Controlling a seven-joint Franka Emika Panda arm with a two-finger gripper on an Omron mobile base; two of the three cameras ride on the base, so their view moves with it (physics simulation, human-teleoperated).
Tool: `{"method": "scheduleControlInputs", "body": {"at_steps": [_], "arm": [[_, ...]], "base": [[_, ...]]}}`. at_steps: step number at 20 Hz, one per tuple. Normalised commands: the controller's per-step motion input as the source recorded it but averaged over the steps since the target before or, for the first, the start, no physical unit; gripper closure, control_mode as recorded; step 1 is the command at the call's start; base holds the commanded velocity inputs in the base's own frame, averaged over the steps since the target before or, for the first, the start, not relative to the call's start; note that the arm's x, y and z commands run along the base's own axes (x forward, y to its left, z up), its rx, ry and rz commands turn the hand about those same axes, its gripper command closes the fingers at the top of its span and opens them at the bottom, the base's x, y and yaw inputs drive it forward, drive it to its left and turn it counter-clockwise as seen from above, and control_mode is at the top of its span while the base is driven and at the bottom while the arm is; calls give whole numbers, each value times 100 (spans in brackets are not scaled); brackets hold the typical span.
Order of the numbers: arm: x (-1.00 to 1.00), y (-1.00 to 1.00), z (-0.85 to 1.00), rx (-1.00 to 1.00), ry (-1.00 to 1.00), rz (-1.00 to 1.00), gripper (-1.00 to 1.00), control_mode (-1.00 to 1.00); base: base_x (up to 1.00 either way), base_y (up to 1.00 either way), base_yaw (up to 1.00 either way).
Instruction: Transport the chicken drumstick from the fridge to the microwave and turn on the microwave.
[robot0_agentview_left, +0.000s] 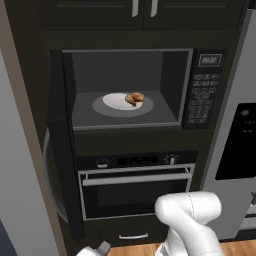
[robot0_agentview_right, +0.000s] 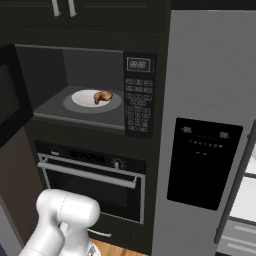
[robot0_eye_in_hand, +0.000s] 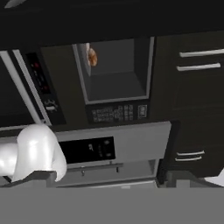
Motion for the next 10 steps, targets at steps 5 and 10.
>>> {"method": "scheduleControlInputs", "body": {"at_steps": [5,10], "arm": [[26,48,-20,-4,0,-5,-100,-100],[38,38,-20,-7,0,-4,-100,-100]], "base": [[0,0,0],[0,0,0]]}}
